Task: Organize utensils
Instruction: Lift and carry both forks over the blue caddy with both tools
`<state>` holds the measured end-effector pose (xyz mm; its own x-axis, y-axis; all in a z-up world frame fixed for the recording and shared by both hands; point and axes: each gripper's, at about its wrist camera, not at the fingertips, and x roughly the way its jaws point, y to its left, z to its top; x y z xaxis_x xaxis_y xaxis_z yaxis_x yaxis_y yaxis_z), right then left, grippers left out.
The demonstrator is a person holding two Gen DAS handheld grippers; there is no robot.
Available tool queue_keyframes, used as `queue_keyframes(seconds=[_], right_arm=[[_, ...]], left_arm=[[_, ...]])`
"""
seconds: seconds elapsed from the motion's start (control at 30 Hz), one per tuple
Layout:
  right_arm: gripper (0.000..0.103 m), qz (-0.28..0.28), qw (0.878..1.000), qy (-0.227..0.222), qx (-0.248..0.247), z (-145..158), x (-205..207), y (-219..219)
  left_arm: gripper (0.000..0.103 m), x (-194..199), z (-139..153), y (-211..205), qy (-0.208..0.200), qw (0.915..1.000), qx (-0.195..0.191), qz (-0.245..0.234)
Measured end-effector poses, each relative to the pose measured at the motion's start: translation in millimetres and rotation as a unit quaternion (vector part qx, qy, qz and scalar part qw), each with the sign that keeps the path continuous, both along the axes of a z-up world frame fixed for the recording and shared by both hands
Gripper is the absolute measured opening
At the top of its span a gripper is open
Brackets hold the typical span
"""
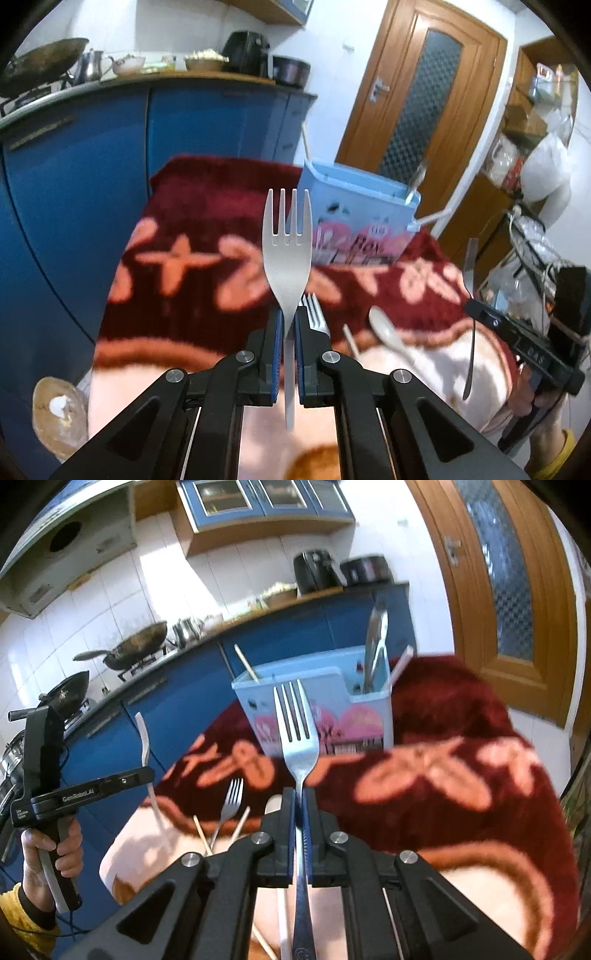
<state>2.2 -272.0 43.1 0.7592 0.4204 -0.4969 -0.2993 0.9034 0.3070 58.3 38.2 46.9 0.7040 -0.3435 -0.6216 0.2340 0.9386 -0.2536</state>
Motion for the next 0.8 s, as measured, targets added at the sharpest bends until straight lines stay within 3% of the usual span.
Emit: queue_keyframes(seconds=[0.37,0.8], right_arm=[[0.005,-0.034,0.996,-0.085,0.012,29.5,-3.8,-6.0],[0.005,-0.052,0.993,-0.102,0.027,28.3,10.6,-19.5]], left_arm=[[0.006,-12.0,40.1,-23.2,-0.111,0.9935,-0.028,-0.002],[0.006,29.7,72.9,-45.9,-0.158,0.9863,-0.046,0.009]])
